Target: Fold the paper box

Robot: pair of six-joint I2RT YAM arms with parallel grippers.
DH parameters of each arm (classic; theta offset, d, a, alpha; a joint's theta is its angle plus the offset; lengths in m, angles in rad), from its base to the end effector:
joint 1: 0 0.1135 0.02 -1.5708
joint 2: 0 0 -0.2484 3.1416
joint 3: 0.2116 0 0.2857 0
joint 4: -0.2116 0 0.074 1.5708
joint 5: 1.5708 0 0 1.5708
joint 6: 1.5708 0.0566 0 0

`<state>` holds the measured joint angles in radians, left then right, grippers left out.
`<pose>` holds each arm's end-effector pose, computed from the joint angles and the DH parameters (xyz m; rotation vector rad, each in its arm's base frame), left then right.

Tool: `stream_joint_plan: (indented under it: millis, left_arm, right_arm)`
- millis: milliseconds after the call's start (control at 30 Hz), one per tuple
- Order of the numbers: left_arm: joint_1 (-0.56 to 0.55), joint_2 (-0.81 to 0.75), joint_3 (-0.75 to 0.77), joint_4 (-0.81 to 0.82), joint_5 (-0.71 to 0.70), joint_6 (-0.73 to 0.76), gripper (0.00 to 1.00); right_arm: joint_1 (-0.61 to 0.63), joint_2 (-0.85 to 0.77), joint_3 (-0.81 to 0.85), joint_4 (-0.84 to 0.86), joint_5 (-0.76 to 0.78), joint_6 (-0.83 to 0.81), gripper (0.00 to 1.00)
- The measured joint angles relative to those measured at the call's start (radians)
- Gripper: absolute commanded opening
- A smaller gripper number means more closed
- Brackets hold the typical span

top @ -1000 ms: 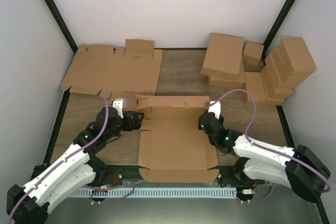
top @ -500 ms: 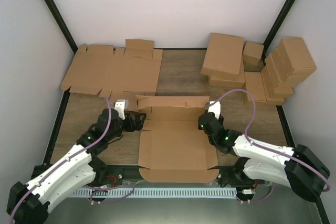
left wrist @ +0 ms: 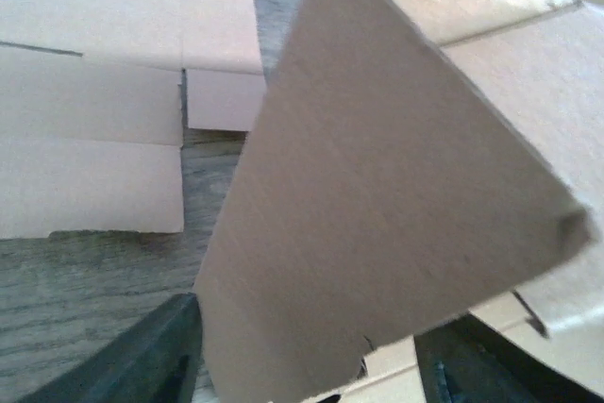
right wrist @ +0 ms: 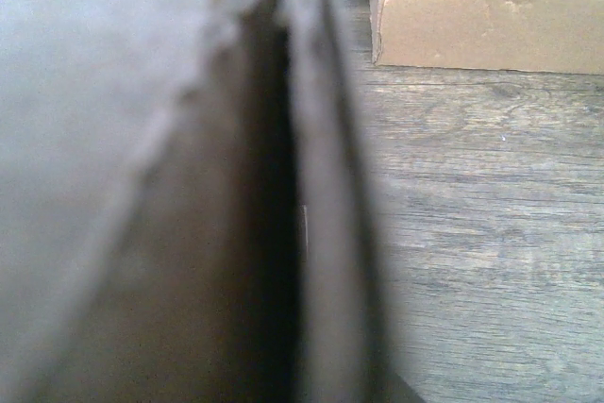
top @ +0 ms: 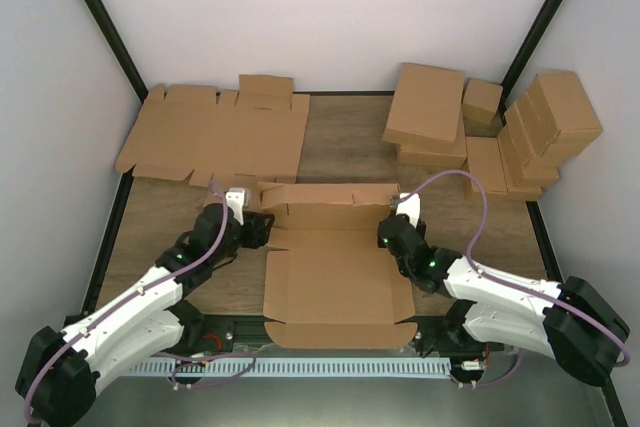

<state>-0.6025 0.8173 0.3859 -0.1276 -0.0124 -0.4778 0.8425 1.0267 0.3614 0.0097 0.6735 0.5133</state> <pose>0.1978 -0.1352 0.1631 0.1292 2.1903 -0.6134 0.1874 0.1571 0.1287 0.0127 2.0683 0.0737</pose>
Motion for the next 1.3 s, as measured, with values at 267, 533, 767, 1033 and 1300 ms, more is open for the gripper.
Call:
stream_joint_plan:
  millis: [267,533,767,1033,1300]
  left_arm:
    - [0.001,0.014,0.005,-0.002,-0.077,0.049,0.04]
    - [0.003,-0.014,0.013,-0.050,-0.109,0.071,0.04]
    - [0.003,-0.023,0.013,-0.068,-0.100,0.070,0.04]
    - [0.003,-0.047,0.013,-0.077,-0.098,0.070,0.04]
    - [0.006,-0.052,0.013,-0.078,-0.119,0.064,0.04]
  right_arm:
    - [0.000,-0.021,0.000,-0.002,-0.016,0.000,0.14]
    - [-0.002,-0.057,0.000,-0.003,-0.045,-0.007,0.48]
    - [-0.002,-0.089,0.002,-0.005,-0.090,-0.035,0.62]
    - [0.071,-0.114,0.051,-0.156,-0.128,0.049,0.73]
    - [0.262,-0.099,0.151,-0.328,-0.081,0.116,0.74]
